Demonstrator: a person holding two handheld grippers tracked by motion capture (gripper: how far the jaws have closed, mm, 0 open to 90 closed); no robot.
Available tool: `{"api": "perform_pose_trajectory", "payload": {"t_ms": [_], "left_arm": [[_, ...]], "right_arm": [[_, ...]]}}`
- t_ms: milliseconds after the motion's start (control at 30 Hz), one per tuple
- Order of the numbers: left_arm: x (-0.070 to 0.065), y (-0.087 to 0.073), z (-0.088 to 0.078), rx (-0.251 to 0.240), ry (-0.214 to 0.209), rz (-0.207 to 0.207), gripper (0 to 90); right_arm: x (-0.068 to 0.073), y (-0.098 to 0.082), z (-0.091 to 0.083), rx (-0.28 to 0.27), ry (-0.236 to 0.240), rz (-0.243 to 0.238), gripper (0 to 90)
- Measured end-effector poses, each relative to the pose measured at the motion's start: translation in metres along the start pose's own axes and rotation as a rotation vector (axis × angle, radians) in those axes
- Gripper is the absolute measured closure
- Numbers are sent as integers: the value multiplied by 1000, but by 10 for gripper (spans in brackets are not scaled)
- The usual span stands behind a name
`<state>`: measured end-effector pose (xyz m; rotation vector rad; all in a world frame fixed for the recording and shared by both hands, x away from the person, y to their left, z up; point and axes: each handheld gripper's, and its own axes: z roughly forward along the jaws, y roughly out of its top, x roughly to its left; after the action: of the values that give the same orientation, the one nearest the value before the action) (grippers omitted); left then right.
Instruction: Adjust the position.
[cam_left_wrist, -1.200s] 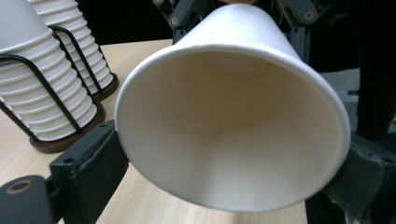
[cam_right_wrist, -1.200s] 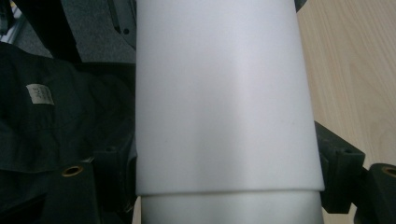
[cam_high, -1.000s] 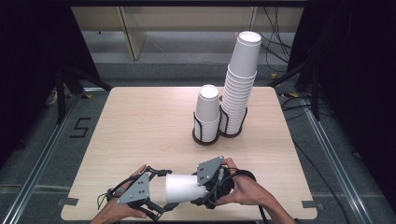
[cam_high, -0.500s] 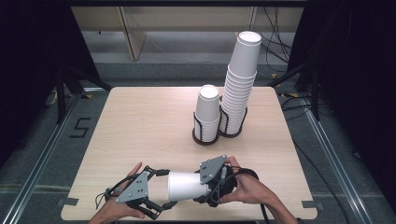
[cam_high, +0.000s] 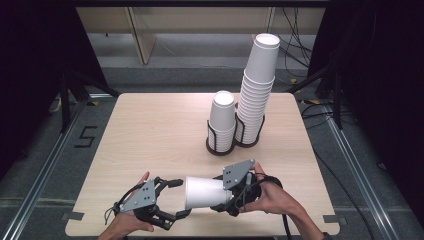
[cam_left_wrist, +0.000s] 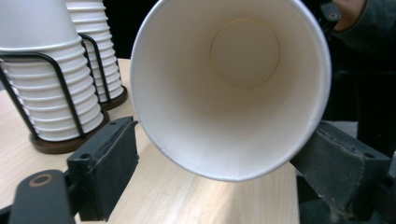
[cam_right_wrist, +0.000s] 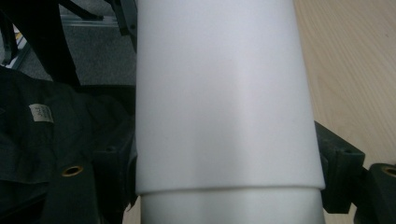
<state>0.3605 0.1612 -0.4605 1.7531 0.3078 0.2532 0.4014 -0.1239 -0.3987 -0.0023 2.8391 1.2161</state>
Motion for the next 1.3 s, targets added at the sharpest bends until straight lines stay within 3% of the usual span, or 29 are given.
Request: {"api": "perform_pose_trajectory", "payload": {"t_ms": [100,133,233,400,533,600,833,1000,1200,1300], "left_arm": [[0,1,1,-14,-7,-15,142],[0,1,2,-43,-25,-19,140],[-1,3,2,-32,-19,-19,125],[0,2,1,-47,-15,-41,92],[-1,2,4,-50,-7,-54,24],[-2,2,5,-39,-7,-39,7],[-7,2,8,-62,-17,-15,49],[-6,2,9,-96,-33,-45,55],[-3,1,8,-113,-67,-41,100],[-2,3,5,-93,-64,-38,124]], "right_arm": [[0,0,0,-12,5,5,256],[0,0,0,-14,6,7,256],[0,-1,2,-29,27,8,256],[-1,-2,4,-34,22,-9,255],[-1,-1,4,-42,37,-6,255],[0,-1,5,-45,50,3,255],[2,-1,11,-38,66,-6,254],[2,0,11,-46,69,-6,254],[2,-2,11,-41,73,-2,255],[2,-2,11,-46,68,8,252]]}}
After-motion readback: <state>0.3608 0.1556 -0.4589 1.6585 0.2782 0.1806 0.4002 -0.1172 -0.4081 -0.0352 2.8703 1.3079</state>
